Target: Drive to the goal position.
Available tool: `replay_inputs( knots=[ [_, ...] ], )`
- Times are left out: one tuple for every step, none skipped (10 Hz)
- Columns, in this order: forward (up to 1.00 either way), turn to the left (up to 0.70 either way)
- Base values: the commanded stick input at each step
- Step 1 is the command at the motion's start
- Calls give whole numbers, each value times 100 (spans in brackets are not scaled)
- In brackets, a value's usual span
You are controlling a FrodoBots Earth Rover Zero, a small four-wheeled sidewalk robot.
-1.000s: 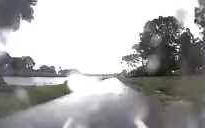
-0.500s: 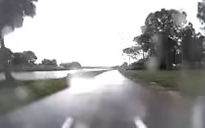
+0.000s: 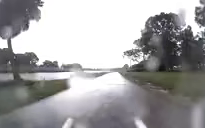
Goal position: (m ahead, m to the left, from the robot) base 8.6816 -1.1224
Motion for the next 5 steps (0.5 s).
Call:
replay_inputs(
  knots=[
    [100,0],
    [100,0],
    [100,0],
    [100,0],
    [100,0]
  ],
)
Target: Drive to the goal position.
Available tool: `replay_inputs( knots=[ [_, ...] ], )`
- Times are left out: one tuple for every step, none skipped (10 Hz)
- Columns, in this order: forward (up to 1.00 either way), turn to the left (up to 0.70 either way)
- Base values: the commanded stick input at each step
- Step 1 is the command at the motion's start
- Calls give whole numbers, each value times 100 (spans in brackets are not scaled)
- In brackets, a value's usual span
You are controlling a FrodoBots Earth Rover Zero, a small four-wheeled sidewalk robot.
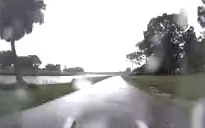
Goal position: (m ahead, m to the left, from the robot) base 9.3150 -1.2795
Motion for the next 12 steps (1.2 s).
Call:
replay_inputs(
  knots=[
    [100,0],
    [100,0],
    [100,0],
    [100,0],
    [100,0],
    [100,0],
    [100,0],
    [100,0],
    [100,0],
    [100,0],
    [100,-17],
    [100,-27]
  ],
)
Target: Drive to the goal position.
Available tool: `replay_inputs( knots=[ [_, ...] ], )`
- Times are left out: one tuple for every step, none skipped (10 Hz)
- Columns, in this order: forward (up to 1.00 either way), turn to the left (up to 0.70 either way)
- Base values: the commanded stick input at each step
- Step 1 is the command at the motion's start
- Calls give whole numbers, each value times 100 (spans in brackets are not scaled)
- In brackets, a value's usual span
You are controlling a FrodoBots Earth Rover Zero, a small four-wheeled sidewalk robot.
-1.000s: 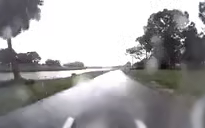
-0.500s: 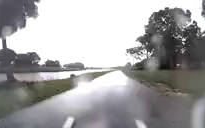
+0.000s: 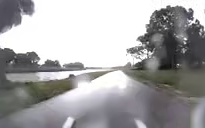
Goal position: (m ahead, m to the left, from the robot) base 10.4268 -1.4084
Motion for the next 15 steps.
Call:
replay_inputs(
  knots=[
    [100,-37],
    [100,-40],
    [100,-40],
    [100,-40],
    [100,-25],
    [100,-6],
    [100,0],
    [100,0],
    [100,0],
    [100,0],
    [100,0],
    [100,0],
    [100,0],
    [100,0],
    [100,0]
  ],
)
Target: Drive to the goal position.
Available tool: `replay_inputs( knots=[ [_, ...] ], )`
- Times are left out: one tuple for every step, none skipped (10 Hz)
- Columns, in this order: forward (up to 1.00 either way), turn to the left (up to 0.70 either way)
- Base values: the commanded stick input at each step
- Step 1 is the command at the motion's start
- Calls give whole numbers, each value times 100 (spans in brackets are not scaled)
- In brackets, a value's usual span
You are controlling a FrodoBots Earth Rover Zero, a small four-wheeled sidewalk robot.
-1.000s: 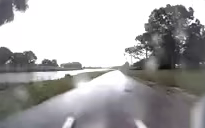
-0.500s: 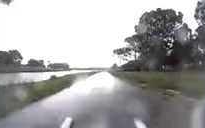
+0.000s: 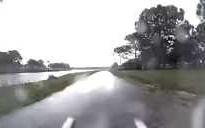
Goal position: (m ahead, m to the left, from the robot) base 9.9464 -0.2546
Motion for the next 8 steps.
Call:
replay_inputs(
  knots=[
    [100,0],
    [100,0],
    [100,0],
    [100,0],
    [100,0],
    [100,0],
    [100,0],
    [100,0]
  ],
)
